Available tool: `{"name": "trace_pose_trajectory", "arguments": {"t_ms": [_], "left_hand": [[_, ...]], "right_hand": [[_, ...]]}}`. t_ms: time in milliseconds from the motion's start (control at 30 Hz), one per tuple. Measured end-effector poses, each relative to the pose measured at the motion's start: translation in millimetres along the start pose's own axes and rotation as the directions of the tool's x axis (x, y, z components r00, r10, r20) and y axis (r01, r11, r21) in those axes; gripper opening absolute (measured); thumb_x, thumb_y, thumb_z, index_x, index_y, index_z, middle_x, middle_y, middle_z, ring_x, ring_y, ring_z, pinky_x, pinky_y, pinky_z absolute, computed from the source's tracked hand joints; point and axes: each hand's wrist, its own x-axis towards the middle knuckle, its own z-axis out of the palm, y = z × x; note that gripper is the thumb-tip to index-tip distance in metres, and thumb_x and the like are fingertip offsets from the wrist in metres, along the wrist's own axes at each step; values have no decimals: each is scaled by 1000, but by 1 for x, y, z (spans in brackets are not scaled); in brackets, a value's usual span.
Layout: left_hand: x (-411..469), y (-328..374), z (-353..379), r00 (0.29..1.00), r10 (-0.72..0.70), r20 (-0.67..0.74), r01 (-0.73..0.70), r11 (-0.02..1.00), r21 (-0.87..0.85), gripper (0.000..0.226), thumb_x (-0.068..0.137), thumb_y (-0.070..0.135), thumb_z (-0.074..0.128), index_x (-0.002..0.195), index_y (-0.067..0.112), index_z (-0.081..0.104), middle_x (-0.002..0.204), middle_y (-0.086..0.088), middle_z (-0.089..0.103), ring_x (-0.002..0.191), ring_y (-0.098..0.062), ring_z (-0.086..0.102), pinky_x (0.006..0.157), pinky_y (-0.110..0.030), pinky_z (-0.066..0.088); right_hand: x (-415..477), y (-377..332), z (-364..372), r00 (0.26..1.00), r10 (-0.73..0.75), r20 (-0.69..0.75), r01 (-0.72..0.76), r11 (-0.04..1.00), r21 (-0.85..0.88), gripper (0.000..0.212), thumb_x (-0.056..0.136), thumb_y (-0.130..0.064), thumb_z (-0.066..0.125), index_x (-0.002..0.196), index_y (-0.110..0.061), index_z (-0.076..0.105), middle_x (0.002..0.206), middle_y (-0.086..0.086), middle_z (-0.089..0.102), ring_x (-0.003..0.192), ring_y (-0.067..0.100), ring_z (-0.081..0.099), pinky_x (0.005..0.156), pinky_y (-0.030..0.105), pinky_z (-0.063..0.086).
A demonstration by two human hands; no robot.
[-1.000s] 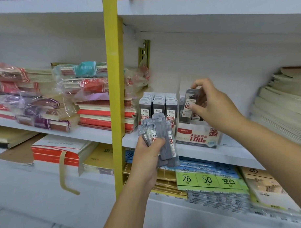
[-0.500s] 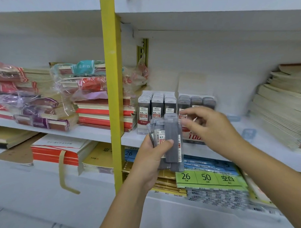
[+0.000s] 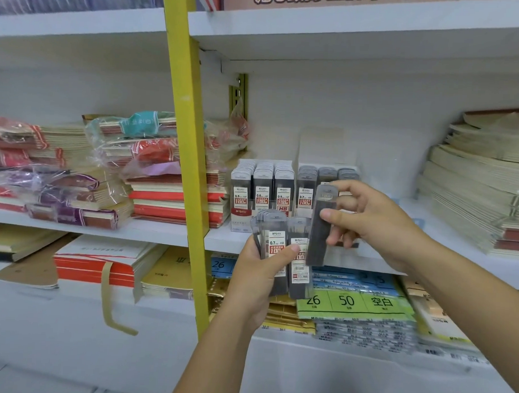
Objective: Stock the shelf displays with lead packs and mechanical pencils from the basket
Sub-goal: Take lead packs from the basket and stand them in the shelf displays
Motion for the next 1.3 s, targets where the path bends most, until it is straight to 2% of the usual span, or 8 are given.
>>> {"name": "trace_pose_trajectory", "arguments": {"t_ms": [167, 400, 600, 800, 967, 1067, 1200, 1300], "left_hand": [[1, -1, -2, 1000, 9, -28, -9, 1000, 1, 31, 87, 17, 75, 113, 31, 65, 105, 2, 78, 96, -20, 75, 77, -40, 60], [1, -1, -1, 999, 12, -44, -12, 1000, 10, 32, 87, 17, 76, 113, 33, 65, 103, 4, 78, 93, -16, 75, 69, -32, 60], [4, -1, -4, 998, 10, -61, -9, 1000, 5, 33, 87, 19, 76, 114, 33, 64, 103, 4, 78, 92, -17, 76, 68, -35, 61], [7, 0, -9, 997, 47, -65, -47, 999, -1, 29, 88, 18, 75, 111, 33, 66, 103, 4, 78, 91, -15, 76, 67, -33, 62], [14, 1, -17, 994, 63, -93, -61, 998, 18, 32, 88, 19, 75, 114, 32, 64, 102, 7, 78, 90, -12, 75, 66, -31, 61], [17, 2, -21, 995, 64, -79, -64, 998, 7, 32, 89, 18, 74, 116, 32, 64, 104, 5, 78, 94, -16, 75, 69, -34, 62], [18, 3, -23, 995, 71, -65, -72, 997, -21, 32, 89, 16, 74, 116, 30, 64, 104, 3, 78, 93, -16, 76, 66, -30, 61], [18, 2, -24, 995, 72, -63, -73, 997, -16, 32, 89, 17, 74, 115, 31, 64, 104, 3, 78, 93, -16, 76, 65, -30, 61]], "right_hand": [[-2, -1, -4, 999, 2, -35, -5, 996, -89, 27, 83, -47, 67, 107, -38, 59, 96, -6, 74, 76, 12, 68, 67, 28, 51], [-4, -2, -12, 998, 9, 69, -5, 998, -67, 26, 101, -16, 47, 123, -29, 50, 110, -3, 73, 104, 19, 67, 87, 41, 50], [-7, -6, -10, 999, 2, 36, 0, 998, -64, 19, 98, -10, 51, 115, -19, 53, 101, -2, 75, 95, 19, 70, 72, 25, 54], [8, -32, -21, 945, -263, -197, 220, 951, -215, 27, 91, -12, 61, 102, -37, 63, 96, -7, 70, 87, 7, 68, 66, 19, 56], [34, -38, -16, 902, -428, -64, 284, 696, -659, 32, 91, -16, 64, 116, -34, 60, 101, -19, 61, 92, 3, 62, 79, 18, 50], [47, -32, -8, 913, -407, 42, 300, 596, -745, 32, 91, -19, 64, 120, -30, 58, 102, -15, 60, 91, 5, 60, 79, 17, 47], [65, -27, -3, 949, -316, 7, 222, 653, -724, 36, 88, -20, 67, 108, -35, 42, 93, -10, 65, 80, 5, 60, 66, 23, 48], [72, -24, -2, 955, -293, -38, 186, 696, -694, 34, 86, -20, 71, 102, -36, 45, 90, -13, 62, 79, 5, 61, 66, 22, 47]]}}
